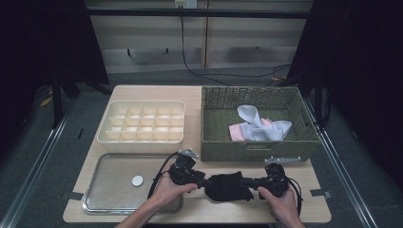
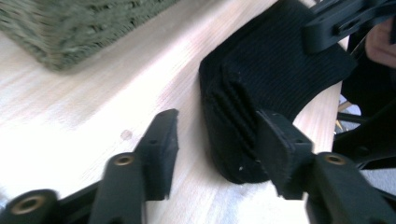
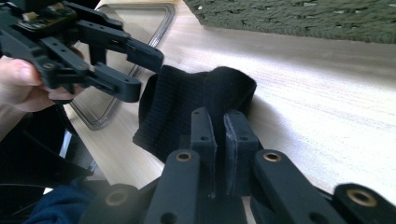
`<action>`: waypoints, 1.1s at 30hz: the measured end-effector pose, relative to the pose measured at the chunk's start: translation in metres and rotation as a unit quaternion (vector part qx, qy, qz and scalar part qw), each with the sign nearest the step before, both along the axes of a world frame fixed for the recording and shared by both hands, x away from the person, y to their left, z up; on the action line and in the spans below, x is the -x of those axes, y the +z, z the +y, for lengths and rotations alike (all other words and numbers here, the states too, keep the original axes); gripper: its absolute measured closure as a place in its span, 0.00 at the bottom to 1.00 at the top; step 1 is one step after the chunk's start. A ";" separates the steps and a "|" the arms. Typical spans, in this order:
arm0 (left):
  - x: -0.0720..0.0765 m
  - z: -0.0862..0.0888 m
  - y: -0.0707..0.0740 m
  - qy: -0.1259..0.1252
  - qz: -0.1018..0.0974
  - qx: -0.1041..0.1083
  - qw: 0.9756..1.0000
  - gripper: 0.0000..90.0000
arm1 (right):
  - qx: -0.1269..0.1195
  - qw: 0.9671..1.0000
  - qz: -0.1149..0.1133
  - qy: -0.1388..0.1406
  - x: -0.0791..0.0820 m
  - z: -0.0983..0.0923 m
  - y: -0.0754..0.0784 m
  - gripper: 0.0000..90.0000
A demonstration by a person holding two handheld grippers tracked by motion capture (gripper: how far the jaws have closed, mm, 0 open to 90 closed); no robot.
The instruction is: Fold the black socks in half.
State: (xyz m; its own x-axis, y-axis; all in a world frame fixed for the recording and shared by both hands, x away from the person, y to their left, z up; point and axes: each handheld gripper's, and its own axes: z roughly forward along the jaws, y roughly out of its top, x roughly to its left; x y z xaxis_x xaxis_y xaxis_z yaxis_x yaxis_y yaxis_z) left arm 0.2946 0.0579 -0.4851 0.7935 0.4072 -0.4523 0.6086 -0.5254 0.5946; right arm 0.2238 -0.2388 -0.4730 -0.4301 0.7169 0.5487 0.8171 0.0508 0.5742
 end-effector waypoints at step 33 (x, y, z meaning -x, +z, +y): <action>0.017 -0.024 -0.015 -0.027 0.026 0.007 0.999 0.85 | 0.008 0.998 -0.016 0.066 -0.002 0.053 0.004 0.88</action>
